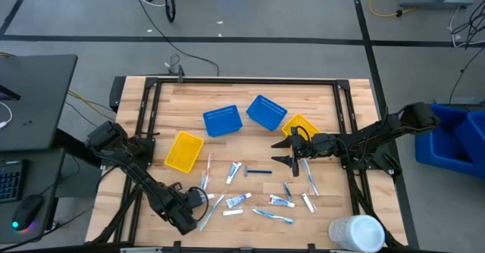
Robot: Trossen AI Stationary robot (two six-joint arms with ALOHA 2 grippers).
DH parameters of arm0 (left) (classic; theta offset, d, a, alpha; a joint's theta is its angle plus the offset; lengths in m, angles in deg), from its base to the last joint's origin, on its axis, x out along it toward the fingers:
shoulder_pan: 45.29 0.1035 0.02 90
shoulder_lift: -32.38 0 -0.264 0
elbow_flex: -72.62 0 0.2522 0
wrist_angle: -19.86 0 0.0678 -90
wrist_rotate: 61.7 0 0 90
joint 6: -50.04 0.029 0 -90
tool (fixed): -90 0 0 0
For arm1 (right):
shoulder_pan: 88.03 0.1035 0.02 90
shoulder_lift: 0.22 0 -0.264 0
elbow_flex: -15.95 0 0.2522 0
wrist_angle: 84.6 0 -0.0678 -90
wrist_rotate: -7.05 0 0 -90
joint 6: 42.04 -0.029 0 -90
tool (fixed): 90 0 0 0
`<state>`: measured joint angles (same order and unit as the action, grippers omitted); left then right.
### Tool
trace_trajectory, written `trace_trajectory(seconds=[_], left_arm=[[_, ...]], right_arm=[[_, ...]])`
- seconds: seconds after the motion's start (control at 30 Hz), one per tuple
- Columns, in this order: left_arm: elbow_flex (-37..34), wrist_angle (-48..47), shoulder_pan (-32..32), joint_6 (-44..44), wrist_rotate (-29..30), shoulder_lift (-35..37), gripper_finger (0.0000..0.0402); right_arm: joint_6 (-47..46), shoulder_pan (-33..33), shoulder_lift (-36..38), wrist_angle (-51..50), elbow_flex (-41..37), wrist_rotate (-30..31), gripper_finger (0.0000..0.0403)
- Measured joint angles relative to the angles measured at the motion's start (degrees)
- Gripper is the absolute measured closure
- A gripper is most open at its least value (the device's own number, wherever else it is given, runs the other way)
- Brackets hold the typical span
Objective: Pick & Place Travel size toiletries
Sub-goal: Put the blue razor into the left yellow bin
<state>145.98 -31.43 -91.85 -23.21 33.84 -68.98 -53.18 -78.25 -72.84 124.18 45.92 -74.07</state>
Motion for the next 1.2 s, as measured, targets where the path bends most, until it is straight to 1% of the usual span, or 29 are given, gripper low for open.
trace_trajectory(seconds=[0.17, 0.3, 0.43, 0.57, 0.67, 0.77, 0.8, 0.93, 1.03, 1.2], left_arm=[[2.24, -0.09, 0.04, 0.21, 0.51, 0.05, 0.0358], [6.33, -2.93, 0.18, 1.44, 3.06, 0.11, 0.0367], [12.58, -13.96, 0.86, 1.36, 8.59, 0.11, 0.0368], [18.92, -29.03, 3.03, 1.97, 11.23, 0.13, 0.0365], [22.11, -39.97, 5.75, 1.01, 13.83, 0.19, 0.0367], [22.96, -44.97, 8.34, -2.66, 21.40, 0.41, 0.0368], [22.92, -45.28, 9.33, -3.49, 22.41, 0.66, 0.0367], [22.62, -47.76, 13.59, -3.49, 21.70, 1.93, 0.0367], [22.62, -48.13, 16.59, -0.99, 21.04, 3.52, 0.0368], [22.62, -49.44, 21.18, 3.54, 19.56, 8.30, 0.0367]], right_arm=[[0.00, 0.02, 0.00, 0.02, 0.00, 0.03, 0.0180], [0.00, 0.00, 0.00, 0.02, 0.00, 0.02, 0.0174], [0.00, 0.01, 0.00, 0.04, 0.00, 0.02, 0.0166], [-0.06, 0.00, 0.00, 0.49, 0.00, 0.27, 0.0161], [-0.91, 0.02, 0.00, 1.56, 0.00, 1.45, 0.0158], [-1.02, 0.00, 0.00, 1.86, 0.00, 1.55, 0.0158], [-1.07, 0.00, 0.00, 1.83, 0.00, 1.53, 0.0159], [-1.07, 0.00, 0.00, 1.40, 0.00, 1.55, 0.0168], [-1.07, 0.00, 0.00, 1.40, 0.00, 1.54, 0.0174], [-1.07, 0.00, 0.00, 1.40, 0.00, 1.54, 0.0180]])
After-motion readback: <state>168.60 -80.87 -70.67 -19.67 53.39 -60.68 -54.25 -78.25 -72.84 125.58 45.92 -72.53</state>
